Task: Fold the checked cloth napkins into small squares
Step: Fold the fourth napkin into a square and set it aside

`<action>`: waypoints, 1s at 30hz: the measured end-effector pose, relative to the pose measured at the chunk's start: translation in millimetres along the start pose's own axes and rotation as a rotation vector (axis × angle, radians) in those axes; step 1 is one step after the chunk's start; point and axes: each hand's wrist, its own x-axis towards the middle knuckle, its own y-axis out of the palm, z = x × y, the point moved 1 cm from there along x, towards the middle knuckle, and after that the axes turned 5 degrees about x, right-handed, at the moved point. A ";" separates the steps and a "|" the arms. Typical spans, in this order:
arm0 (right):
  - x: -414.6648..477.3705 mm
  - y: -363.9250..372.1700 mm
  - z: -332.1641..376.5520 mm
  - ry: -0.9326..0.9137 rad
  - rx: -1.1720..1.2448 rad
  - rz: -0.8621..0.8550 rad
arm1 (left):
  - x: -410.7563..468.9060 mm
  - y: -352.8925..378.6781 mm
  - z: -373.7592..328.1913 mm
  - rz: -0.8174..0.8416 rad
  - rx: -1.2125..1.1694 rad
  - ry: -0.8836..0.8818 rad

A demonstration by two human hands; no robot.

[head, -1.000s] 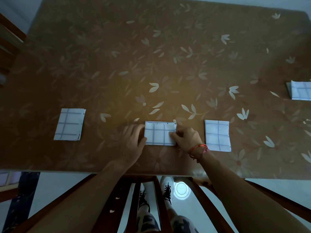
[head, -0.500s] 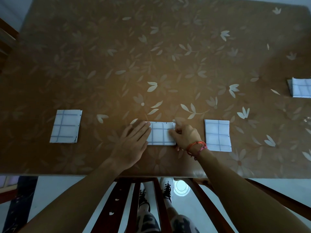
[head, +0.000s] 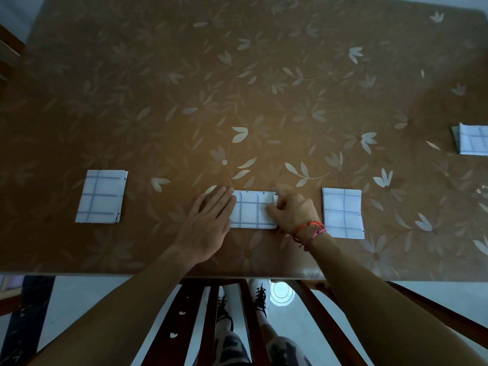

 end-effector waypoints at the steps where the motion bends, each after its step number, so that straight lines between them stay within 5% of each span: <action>1: -1.7 -1.4 0.2 -0.001 -0.049 -0.044 | 0.6 0.2 0.5 0.002 0.001 0.005; 4: -12.6 -1.4 5.5 -0.098 -0.149 -0.225 | 2.4 0.5 1.7 0.003 0.003 0.013; 6: -23.1 10.5 14.2 -0.337 -0.143 -0.314 | 2.8 0.9 1.6 -0.001 -0.001 0.006; 10: -37.8 51.8 28.0 -0.610 -0.194 -0.225 | 1.8 0.4 1.9 -0.009 0.001 0.018; 30: -14.0 59.4 -11.8 -0.502 -0.574 -0.112 | 4.9 2.3 9.8 0.085 0.052 0.038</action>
